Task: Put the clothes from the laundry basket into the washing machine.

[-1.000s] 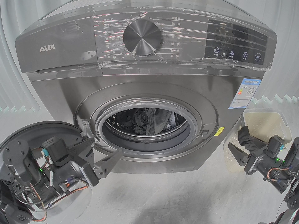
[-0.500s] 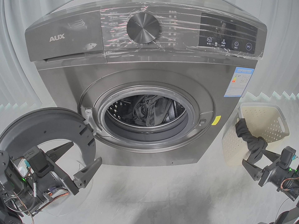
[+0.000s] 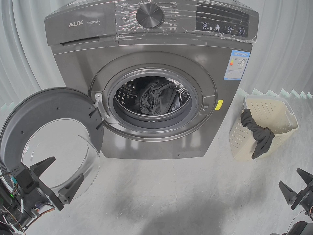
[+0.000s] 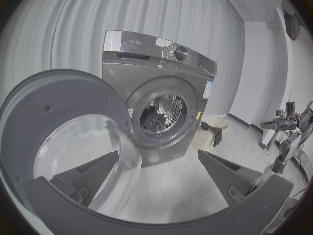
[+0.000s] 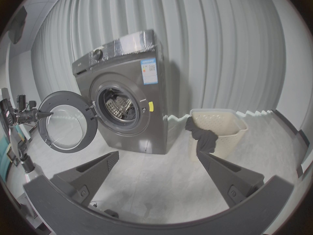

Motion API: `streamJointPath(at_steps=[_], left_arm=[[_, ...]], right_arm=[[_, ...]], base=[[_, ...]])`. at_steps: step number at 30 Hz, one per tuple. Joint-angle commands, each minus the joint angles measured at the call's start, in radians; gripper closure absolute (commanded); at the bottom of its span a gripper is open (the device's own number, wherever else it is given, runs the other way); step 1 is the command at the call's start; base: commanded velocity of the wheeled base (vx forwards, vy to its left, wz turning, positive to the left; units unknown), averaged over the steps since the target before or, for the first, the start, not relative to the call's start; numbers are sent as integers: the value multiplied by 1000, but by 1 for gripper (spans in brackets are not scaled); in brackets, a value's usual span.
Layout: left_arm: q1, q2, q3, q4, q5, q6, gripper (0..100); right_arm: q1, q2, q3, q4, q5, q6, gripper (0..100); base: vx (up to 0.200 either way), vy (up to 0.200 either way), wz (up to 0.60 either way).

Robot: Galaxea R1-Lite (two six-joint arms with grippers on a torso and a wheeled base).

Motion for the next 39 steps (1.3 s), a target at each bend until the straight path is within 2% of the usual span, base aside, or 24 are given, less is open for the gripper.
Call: streamJointPath(at_steps=[1,4,8,9,14,17,18,20,23,24,25,26,27,29,31,33,34,36,39], left_arm=[[25,-309,18,250,13,10,0],[40,-425,15,387,13,30,0],[80,-577,15,508,13,25,0],[101,-663,15,583,13,27,0],[129,-898,12,773,12,35,0],[222,-962,16,859,18,25,0],[259,-988,16,888,13,22,0],[267,-999,18,905,35,19,0],[269,-993,16,905,93,-30,0],[270,-993,16,907,95,-31,0],[304,-987,16,905,95,-39,0],[304,-987,16,905,95,-39,0],[370,-987,18,902,95,-31,0],[425,-988,18,902,95,-11,0],[453,-990,18,902,95,2,0],[485,-1007,18,902,92,30,0],[508,-1036,15,908,84,67,0],[528,-1069,18,904,89,101,0],[520,-1069,16,907,75,105,0]], right_arm=[[-112,-283,5,121,15,-32,0],[-128,-309,0,174,12,-32,0],[-166,-352,8,201,8,-32,0],[-194,-375,13,220,11,-32,0],[-253,-451,13,284,15,-38,0],[-301,-499,14,322,3,-46,0],[-324,-522,16,336,9,-46,0],[-361,-569,16,373,23,-47,0],[-350,-602,13,390,80,-67,0],[-348,-602,13,388,89,-72,0],[-348,-602,16,393,146,-78,0],[-348,-602,16,393,146,-78,0],[-348,-602,17,419,173,-76,0],[-348,-602,16,428,173,-79,0],[-348,-602,16,427,170,-75,0],[-347,-602,13,437,166,-56,0],[-345,-602,13,437,163,-52,0],[-347,-602,13,437,161,-55,0],[-347,-602,13,436,161,-56,0]], base=[[-200,0,0],[-133,0,0],[0,0,0],[0,0,0],[0,0,0],[0,0,0],[0,0,0],[0,0,0],[0,0,0],[0,0,0],[0,0,0],[0,0,0],[0,0,0],[0,0,0],[0,0,0],[0,0,0],[0,0,0],[0,0,0],[0,0,0]])
